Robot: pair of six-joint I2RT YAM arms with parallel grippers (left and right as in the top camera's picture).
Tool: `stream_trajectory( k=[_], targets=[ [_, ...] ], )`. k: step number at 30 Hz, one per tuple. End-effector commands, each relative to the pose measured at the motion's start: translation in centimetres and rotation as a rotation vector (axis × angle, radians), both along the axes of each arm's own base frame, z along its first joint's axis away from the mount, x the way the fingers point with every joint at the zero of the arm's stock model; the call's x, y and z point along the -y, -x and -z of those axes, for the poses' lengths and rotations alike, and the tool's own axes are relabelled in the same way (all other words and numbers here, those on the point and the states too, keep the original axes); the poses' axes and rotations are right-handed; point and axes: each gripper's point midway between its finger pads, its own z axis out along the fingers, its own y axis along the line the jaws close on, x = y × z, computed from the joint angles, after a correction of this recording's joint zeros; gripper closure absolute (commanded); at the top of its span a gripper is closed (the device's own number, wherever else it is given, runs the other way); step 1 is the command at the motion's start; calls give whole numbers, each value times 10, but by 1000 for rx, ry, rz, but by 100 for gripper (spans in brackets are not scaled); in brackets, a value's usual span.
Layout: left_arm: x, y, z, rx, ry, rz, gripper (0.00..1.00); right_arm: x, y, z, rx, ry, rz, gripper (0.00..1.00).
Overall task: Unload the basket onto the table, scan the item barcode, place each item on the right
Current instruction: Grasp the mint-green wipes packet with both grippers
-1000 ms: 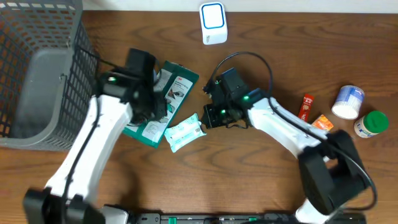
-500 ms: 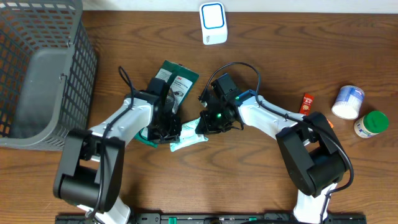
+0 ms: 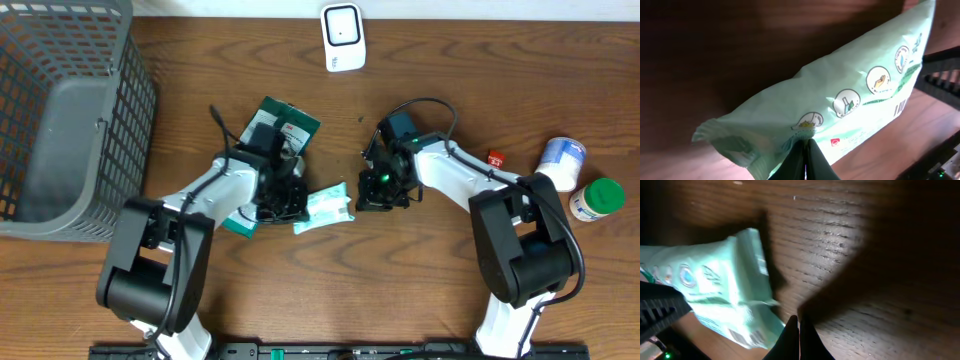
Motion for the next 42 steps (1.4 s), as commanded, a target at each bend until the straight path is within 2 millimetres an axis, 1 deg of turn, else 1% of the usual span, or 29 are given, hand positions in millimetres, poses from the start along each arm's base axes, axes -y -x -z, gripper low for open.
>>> stream_trajectory(
  k=[1,3,5,8,9,10,12,13,15,17,18,19,20,21,22,23,25,26,28,30,32,33,34,36,38,39,40,41,42],
  targets=[
    [4,13,20,-21,-60,51,92,9,-3,2,31,28,-35,99],
    [10,11,17,-8,-55,63,92,11,-8,-10,56,20,-30,98],
    [16,6,11,18,-45,76,92,16,-17,-34,117,5,-26,96],
    [16,-5,0,72,-57,72,91,20,-26,-67,220,-17,-28,94],
    [16,-10,-6,99,-57,70,91,22,-32,-83,290,-12,-31,91],
    [16,-12,-10,112,-56,68,91,24,-35,-90,322,-2,-28,89],
    [17,-16,-24,154,-46,65,91,25,-42,-102,400,23,-43,89],
    [18,-17,-30,170,-38,64,91,24,-43,-103,411,25,-51,91],
    [17,-16,-46,196,-28,59,90,18,-42,-101,417,24,-68,98],
    [12,-13,-61,227,-51,49,90,11,-41,-95,414,21,-86,99],
    [6,-11,-67,243,-87,37,90,5,-41,-89,413,18,-100,99],
    [-1,-6,-73,257,-136,28,90,-4,-41,-80,402,17,-114,99],
    [-3,-3,-76,260,-149,32,90,-6,-40,-77,398,16,-116,99],
    [-4,2,-78,253,-161,39,90,-12,-39,-69,384,16,-125,99],
    [-4,6,-78,245,-163,43,90,-15,-38,-65,378,17,-130,99],
    [-4,17,-74,203,-178,48,90,-23,-34,-52,359,20,-151,99],
    [0,28,-64,177,-191,78,90,-29,-32,-37,348,40,-172,99],
    [4,37,-53,144,-201,78,90,-31,-33,-26,347,64,-178,99],
    [11,46,-39,111,-208,59,90,-30,-33,-13,328,103,-153,99],
    [16,52,-31,90,-214,51,90,-29,-28,-8,302,113,-154,99],
    [19,54,-27,79,-218,50,90,-26,-22,-8,278,123,-158,99],
    [19,55,-26,74,-221,49,90,-23,-16,-10,255,129,-161,99],
    [18,55,-24,67,-226,50,90,-17,-4,-14,212,145,-167,99],
    [15,52,-19,79,-253,46,90,-12,4,-20,188,157,-171,99],
    [10,41,-17,129,-291,32,90,-10,7,-25,187,164,-172,99],
    [5,25,-17,202,-329,6,86,-10,6,-27,189,162,-170,99],
    [3,17,-18,237,-345,-7,85,-9,6,-27,190,161,-167,99],
    [1,10,-19,269,-357,-18,86,-9,5,-27,190,162,-164,99],
    [2,7,-19,280,-354,-22,85,-8,4,-29,193,159,-160,99]
  ],
)
